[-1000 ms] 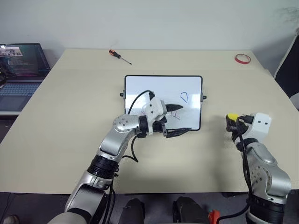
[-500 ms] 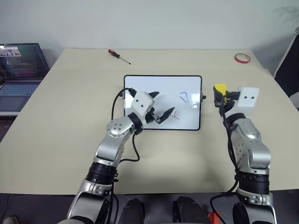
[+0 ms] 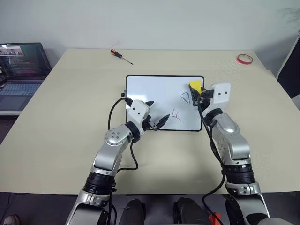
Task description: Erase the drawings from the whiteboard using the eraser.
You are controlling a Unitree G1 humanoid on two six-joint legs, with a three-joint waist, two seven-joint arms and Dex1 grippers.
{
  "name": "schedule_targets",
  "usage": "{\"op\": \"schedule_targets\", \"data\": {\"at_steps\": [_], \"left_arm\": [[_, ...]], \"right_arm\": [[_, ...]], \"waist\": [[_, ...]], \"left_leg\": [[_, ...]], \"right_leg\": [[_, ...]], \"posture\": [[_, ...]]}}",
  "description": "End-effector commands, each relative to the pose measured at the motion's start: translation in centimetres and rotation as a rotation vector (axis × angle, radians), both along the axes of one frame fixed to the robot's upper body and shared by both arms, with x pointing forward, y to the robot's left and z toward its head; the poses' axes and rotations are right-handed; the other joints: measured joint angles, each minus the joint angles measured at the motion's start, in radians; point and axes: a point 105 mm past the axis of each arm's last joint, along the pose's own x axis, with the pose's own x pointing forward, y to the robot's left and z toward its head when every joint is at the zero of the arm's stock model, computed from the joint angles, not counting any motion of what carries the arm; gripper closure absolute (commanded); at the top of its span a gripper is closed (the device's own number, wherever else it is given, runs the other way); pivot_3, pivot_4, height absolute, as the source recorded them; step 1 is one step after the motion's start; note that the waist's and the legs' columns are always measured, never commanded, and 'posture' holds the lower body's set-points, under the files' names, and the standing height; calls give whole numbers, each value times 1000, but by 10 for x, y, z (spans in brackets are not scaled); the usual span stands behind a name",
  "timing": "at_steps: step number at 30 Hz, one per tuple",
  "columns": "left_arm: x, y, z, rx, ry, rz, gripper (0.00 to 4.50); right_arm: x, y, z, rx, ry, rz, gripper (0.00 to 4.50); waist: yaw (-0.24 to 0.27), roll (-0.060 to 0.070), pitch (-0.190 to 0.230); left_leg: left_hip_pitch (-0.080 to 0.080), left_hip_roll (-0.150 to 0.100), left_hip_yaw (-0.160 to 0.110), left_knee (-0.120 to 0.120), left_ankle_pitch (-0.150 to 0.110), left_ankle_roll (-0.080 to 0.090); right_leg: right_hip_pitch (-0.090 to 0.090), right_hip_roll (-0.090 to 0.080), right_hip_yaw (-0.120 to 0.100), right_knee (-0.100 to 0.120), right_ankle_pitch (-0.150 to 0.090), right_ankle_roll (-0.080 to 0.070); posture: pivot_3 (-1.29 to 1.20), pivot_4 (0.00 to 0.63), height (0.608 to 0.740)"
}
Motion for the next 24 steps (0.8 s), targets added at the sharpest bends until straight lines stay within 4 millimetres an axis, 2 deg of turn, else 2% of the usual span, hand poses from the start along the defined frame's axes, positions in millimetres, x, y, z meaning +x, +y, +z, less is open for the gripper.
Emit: {"op": "schedule_targets", "data": {"at_steps": [1, 4, 10, 15, 24], "left_arm": [[-1, -3, 19, -6, -61, -15, 0], [0, -5, 22, -7, -65, -19, 0], [-1, -11, 28, -16, -79, -34, 0], [-2, -13, 30, -23, -82, -40, 0], [-5, -14, 29, -32, -78, -43, 0]], "right_arm": [[-1, 13, 19, -8, -83, 44, 3515], [3, 18, 14, -43, -62, 51, 3515], [9, 15, -15, -199, 28, 21, 3515], [1, 11, -31, -253, 76, 34, 3515], [-27, -16, -57, -316, 172, 35, 3515]], "waist": [[0, 0, 0], [0, 0, 0], [0, 0, 0], [0, 0, 0], [2, 0, -1]], "left_leg": [[0, 0, 0, 0, 0, 0], [0, 0, 0, 0, 0, 0], [0, 0, 0, 0, 0, 0], [1, 0, 0, 0, 0, 0], [2, -1, -1, 1, 0, 0]], "right_leg": [[0, 0, 0, 0, 0, 0], [0, 0, 0, 0, 0, 0], [0, -1, 0, 0, 0, 0], [1, -1, 0, 0, 0, 0], [3, -1, 0, 0, 0, 0]], "posture": [[0, 150, 740], [0, 150, 740], [0, 150, 740], [0, 150, 740], [0, 150, 740]]}}
